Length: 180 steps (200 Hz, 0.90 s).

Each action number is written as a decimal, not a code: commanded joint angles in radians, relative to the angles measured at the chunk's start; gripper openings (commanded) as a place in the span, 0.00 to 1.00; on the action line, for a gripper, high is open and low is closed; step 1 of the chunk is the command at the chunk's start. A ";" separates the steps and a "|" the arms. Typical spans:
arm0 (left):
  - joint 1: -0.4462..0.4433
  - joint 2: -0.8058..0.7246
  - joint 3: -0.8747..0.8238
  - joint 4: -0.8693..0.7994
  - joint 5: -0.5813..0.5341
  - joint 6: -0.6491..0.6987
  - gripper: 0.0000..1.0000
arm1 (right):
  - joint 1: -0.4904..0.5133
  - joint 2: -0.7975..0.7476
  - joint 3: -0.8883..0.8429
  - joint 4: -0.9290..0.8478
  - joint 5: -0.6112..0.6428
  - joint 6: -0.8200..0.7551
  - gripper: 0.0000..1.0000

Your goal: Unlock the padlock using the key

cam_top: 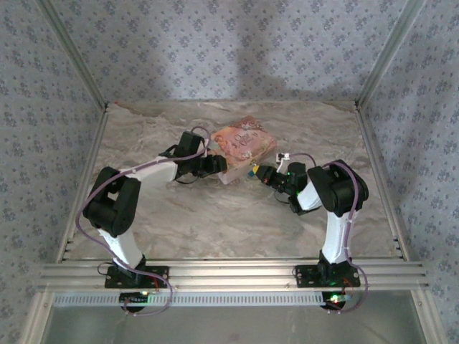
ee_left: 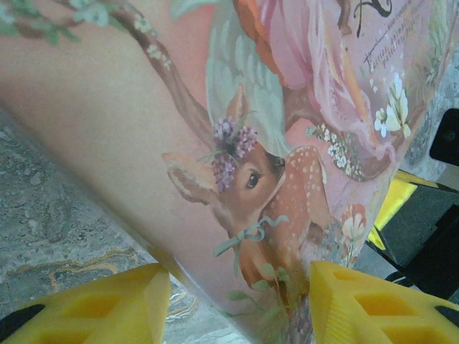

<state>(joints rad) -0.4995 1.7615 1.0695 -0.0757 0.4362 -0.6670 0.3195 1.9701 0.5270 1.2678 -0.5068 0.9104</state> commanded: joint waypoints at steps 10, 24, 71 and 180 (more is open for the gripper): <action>-0.010 0.003 -0.054 -0.097 -0.029 0.005 0.53 | -0.012 -0.031 0.048 0.065 0.055 0.030 0.00; -0.011 0.003 -0.063 -0.095 -0.031 0.003 0.53 | -0.017 -0.030 0.058 0.064 0.054 0.035 0.00; -0.010 0.003 -0.084 -0.087 -0.031 0.003 0.53 | -0.034 -0.036 0.087 0.040 0.051 0.039 0.00; -0.010 -0.016 -0.093 -0.078 -0.027 -0.007 0.53 | -0.059 -0.061 0.097 -0.069 0.027 -0.027 0.00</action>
<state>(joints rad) -0.5003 1.7512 1.0241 -0.0025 0.4370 -0.6830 0.2939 1.9507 0.5995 1.1542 -0.5308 0.9165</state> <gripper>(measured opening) 0.534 0.061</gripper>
